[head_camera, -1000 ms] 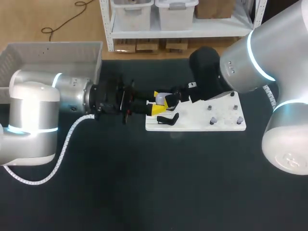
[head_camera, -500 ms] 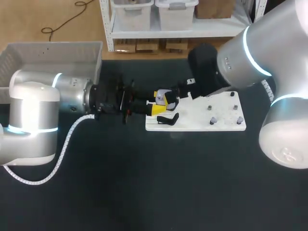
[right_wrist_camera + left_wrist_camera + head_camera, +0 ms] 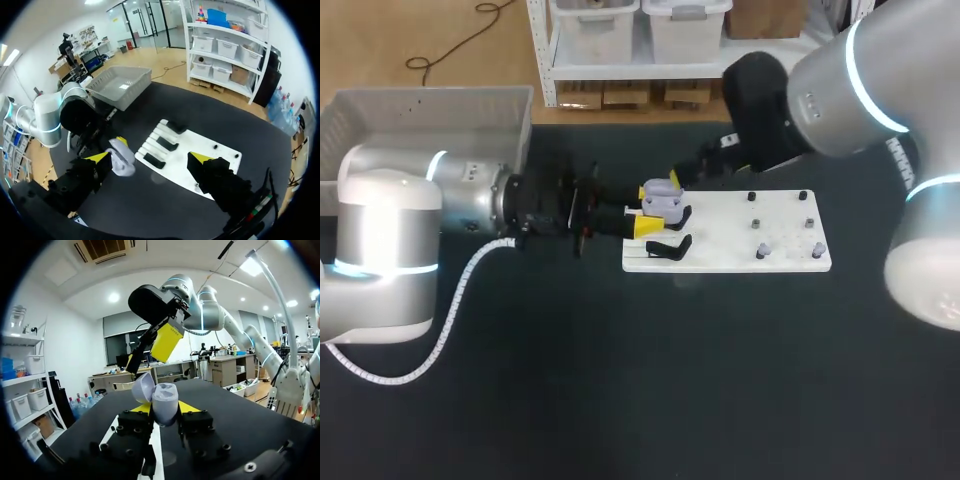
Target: Pick up each earbud case from the left stands, insert the matching earbuds, close the lid, and place the case in the box.
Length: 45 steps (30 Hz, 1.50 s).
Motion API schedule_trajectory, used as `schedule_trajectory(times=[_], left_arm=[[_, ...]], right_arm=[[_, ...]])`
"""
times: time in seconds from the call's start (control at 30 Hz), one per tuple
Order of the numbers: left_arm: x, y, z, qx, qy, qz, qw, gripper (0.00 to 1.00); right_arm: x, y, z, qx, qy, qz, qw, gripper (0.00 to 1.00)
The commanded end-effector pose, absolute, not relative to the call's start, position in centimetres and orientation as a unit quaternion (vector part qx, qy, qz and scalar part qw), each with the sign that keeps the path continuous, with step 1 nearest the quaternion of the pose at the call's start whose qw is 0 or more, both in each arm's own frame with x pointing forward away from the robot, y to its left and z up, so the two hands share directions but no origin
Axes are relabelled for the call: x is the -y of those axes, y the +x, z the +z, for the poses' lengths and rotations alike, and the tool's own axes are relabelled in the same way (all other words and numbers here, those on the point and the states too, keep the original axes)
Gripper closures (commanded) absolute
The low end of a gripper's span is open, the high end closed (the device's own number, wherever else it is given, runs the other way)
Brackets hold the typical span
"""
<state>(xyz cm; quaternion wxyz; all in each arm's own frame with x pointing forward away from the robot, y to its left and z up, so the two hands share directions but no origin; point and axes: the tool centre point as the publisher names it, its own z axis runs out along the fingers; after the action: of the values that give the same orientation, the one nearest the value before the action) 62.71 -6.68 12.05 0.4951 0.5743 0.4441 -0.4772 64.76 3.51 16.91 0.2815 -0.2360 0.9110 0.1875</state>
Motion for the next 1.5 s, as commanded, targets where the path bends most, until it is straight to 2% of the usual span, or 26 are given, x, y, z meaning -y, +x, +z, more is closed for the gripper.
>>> schedule_trajectory(times=[0.03,0.4,0.67,1.5], left_arm=[[6.3,62.3,12.2,-0.446,0.571,-0.473,0.502,1.0],[6.0,62.3,11.9,-0.456,0.565,-0.469,0.502,1.0],[6.0,62.3,11.9,-0.456,0.565,-0.469,0.502,1.0],[6.0,62.3,11.9,-0.456,0.565,-0.469,0.502,1.0]], right_arm=[[-1.1,63.4,17.9,-0.916,-0.225,0.154,0.296,0.0],[6.0,61.6,15.0,-0.951,-0.242,0.077,0.178,0.0],[10.3,60.5,11.5,-0.968,-0.217,0.013,0.128,0.0],[11.7,61.6,4.9,-0.978,-0.199,-0.041,0.04,0.0]])
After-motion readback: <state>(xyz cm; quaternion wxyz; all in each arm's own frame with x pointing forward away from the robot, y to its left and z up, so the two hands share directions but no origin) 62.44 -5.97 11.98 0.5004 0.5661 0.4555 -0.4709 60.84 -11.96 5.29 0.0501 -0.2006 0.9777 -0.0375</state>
